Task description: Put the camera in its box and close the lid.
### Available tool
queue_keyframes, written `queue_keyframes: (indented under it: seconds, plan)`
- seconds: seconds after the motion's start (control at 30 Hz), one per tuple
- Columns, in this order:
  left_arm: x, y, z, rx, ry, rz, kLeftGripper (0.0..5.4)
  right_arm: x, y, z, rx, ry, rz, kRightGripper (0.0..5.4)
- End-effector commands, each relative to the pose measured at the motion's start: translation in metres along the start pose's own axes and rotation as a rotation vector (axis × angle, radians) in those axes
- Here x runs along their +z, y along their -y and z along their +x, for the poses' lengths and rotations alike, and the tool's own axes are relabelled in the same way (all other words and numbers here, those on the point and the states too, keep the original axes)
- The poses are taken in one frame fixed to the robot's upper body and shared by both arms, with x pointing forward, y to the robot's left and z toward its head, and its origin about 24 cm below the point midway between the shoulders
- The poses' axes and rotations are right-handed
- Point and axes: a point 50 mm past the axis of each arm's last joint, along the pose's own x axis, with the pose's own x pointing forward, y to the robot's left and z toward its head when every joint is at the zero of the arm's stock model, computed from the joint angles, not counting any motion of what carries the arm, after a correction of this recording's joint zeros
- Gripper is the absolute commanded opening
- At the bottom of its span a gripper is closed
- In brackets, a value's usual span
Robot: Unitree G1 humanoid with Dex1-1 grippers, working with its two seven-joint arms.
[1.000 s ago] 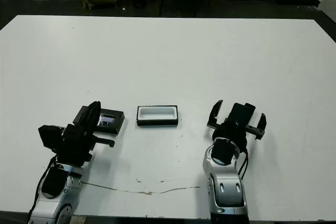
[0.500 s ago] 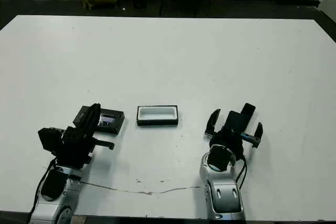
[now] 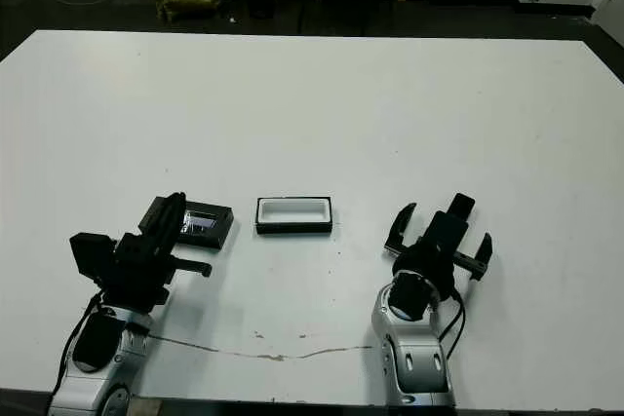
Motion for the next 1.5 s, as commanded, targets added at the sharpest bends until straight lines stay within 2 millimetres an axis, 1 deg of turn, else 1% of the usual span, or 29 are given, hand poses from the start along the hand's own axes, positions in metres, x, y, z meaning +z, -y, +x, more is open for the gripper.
queue_keyframes:
  seconds: [0.03, 0.23, 0.5, 0.63, 0.7, 0.73, 0.83, 1.0, 1.13, 1.4, 1.43, 1.5]
  plan:
    - [-0.004, -0.004, -0.004, 0.009, -0.047, 0.014, 0.00, -0.036, -0.012, -0.015, -0.001, -0.223, 0.051, 5.39]
    - [0.000, -0.006, -0.004, 0.004, -0.063, 0.024, 0.00, -0.042, -0.016, -0.017, 0.007, -0.250, 0.092, 5.39]
    - [0.004, -0.005, -0.004, -0.003, -0.077, 0.023, 0.00, -0.047, -0.018, -0.021, -0.019, -0.285, 0.079, 5.39]
    - [0.006, -0.005, -0.003, -0.024, -0.053, 0.045, 0.00, -0.048, -0.019, -0.023, -0.040, -0.310, 0.198, 5.39]
    - [0.007, -0.006, -0.002, -0.024, -0.047, 0.057, 0.00, -0.049, -0.019, -0.024, -0.049, -0.320, 0.204, 5.39]
    - [0.008, -0.006, -0.002, -0.023, -0.044, 0.060, 0.00, -0.050, -0.019, -0.023, -0.055, -0.332, 0.203, 5.30]
    - [0.010, -0.006, 0.000, -0.030, -0.017, 0.075, 0.00, -0.051, -0.018, -0.025, -0.064, -0.358, 0.220, 4.80]
    - [0.012, -0.007, 0.001, -0.039, 0.004, 0.080, 0.00, -0.056, -0.016, -0.029, -0.078, -0.395, 0.228, 3.66]
    - [0.014, -0.005, 0.002, -0.034, -0.003, 0.080, 0.00, -0.063, -0.013, -0.034, -0.040, -0.416, 0.213, 2.78]
    - [0.016, -0.004, 0.002, -0.040, 0.006, 0.088, 0.00, -0.069, -0.013, -0.040, -0.018, -0.440, 0.201, 0.96]
    - [0.016, -0.004, 0.002, -0.041, 0.008, 0.090, 0.00, -0.070, -0.013, -0.040, -0.015, -0.442, 0.196, 0.77]
    - [0.016, -0.004, 0.003, -0.045, 0.017, 0.093, 0.00, -0.071, -0.012, -0.041, -0.014, -0.449, 0.192, 0.57]
